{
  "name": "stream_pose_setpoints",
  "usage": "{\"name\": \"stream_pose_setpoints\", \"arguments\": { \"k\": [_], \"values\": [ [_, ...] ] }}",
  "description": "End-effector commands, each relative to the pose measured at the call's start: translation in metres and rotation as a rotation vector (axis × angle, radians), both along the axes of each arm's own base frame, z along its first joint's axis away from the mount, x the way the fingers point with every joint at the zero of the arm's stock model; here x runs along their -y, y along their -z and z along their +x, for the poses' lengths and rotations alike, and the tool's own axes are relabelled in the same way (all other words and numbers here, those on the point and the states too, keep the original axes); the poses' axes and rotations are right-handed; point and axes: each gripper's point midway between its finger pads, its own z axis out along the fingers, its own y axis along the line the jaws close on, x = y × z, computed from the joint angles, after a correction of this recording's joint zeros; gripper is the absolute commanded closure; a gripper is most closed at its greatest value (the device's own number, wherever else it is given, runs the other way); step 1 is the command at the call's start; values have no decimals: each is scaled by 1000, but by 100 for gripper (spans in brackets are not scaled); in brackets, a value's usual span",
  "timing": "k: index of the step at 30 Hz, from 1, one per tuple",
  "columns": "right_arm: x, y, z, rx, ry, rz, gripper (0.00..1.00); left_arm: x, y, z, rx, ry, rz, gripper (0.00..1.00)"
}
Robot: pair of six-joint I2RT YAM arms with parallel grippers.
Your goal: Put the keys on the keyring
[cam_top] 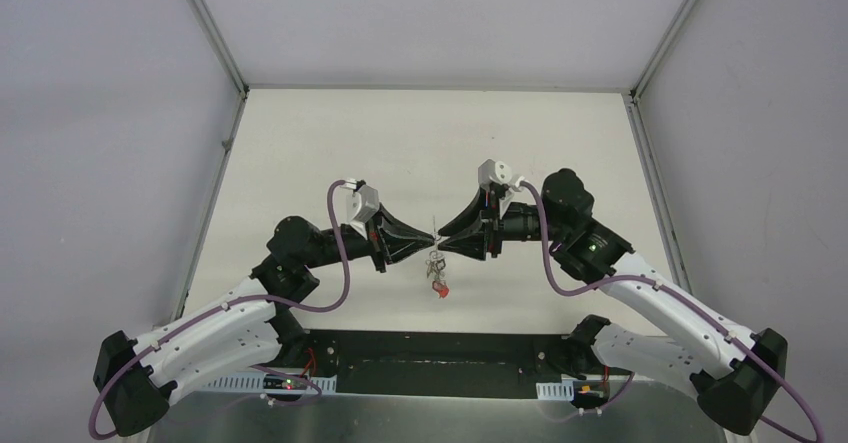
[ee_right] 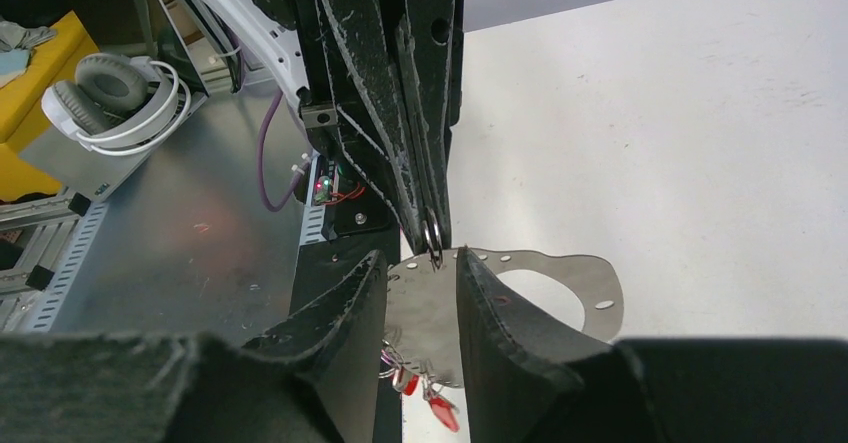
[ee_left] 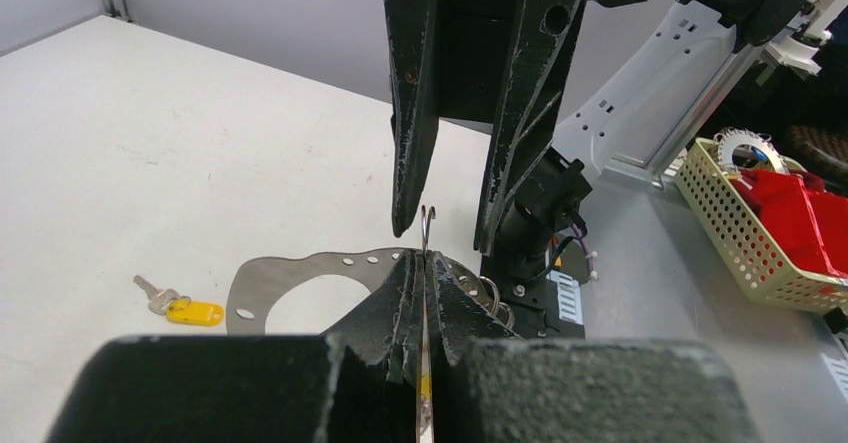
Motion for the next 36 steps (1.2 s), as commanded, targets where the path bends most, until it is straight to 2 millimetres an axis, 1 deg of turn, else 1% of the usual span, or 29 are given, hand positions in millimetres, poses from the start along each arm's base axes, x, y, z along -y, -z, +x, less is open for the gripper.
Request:
{"name": "stream_pose_setpoints", "arguments": {
  "k": [1, 3, 6, 7, 12, 13, 14, 16, 17, 19, 21, 24, 29, 34, 35, 36],
  "values": [
    [-5, -32, 6, 31, 25, 69, 66, -1, -27, -7, 57, 22, -60, 100],
    [-7, -30, 7, 11, 22, 63, 70, 0, -26, -6, 55, 21, -60, 100],
    [-9, -28, 6, -3, 11, 58, 97, 0, -26, -6, 53, 22, -59, 100],
    [-9, -27, 6, -5, 9, 57, 100, 0, -26, -6, 52, 20, -60, 100],
    [-8, -27, 5, 12, 8, 65, 100, -1, -25, -4, 54, 7, -63, 100],
    [-7, -28, 5, 16, 10, 66, 100, -2, -25, -4, 54, 2, -64, 97],
    [-7, -28, 6, 19, 14, 68, 100, -3, -26, -3, 50, -6, -67, 90],
    [-6, -28, 5, 23, 13, 70, 100, -3, -25, -1, 41, -19, -66, 81],
    [-6, -28, 5, 21, 13, 69, 100, -3, -25, 0, 41, -21, -66, 78],
    [-6, -28, 5, 19, 12, 69, 100, -3, -25, 0, 39, -22, -64, 76],
    [-6, -28, 4, 17, 10, 71, 100, -2, -24, 1, 38, -18, -60, 78],
    [-6, -28, 5, 16, 16, 72, 100, 0, -24, 0, 34, -7, -51, 83],
    [-6, -29, 5, 17, 18, 74, 100, 2, -23, 0, 35, 0, -43, 100],
    [-5, -30, 6, 18, 31, 76, 100, 1, -23, 0, 29, -7, -39, 100],
    [-5, -30, 7, 17, 36, 77, 98, 0, -23, 1, 30, -12, -39, 100],
    [-5, -30, 7, 18, 41, 78, 88, -1, -23, 1, 30, -15, -38, 100]
  ]
}}
